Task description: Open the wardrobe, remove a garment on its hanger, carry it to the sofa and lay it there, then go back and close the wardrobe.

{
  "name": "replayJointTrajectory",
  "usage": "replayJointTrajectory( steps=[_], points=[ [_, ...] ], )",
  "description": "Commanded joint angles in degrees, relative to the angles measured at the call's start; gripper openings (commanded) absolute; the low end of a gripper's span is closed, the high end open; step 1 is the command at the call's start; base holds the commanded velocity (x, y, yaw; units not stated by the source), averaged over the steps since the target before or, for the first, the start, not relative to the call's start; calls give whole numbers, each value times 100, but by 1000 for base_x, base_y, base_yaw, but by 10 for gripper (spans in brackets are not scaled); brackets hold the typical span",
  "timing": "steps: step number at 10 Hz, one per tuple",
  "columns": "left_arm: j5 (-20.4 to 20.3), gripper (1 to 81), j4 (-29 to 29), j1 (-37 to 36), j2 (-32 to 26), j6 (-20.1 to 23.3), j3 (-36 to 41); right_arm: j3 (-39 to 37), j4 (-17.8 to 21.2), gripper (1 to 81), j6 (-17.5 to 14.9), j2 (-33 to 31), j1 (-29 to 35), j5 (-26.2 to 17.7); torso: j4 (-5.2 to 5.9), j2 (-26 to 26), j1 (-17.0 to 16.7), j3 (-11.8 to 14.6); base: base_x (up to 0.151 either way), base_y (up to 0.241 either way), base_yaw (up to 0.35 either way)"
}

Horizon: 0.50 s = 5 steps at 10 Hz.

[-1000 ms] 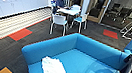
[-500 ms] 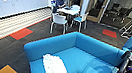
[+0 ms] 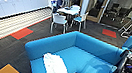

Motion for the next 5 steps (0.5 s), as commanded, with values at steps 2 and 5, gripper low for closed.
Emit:
replayJointTrajectory(
  steps=[2, 5],
  points=[
    [98, 811, 130, -353, -53, 14, 78, 26, 4, 811, -12, 45, 52, -370, 0, 0, 5, 0, 0, 0, 0],
    [98, 811, 279, -64, -1, 22, 86, 26, 4, 811, -12, 53, 52, -370, 0, 0, 5, 0, 0, 0, 0]
  ],
)
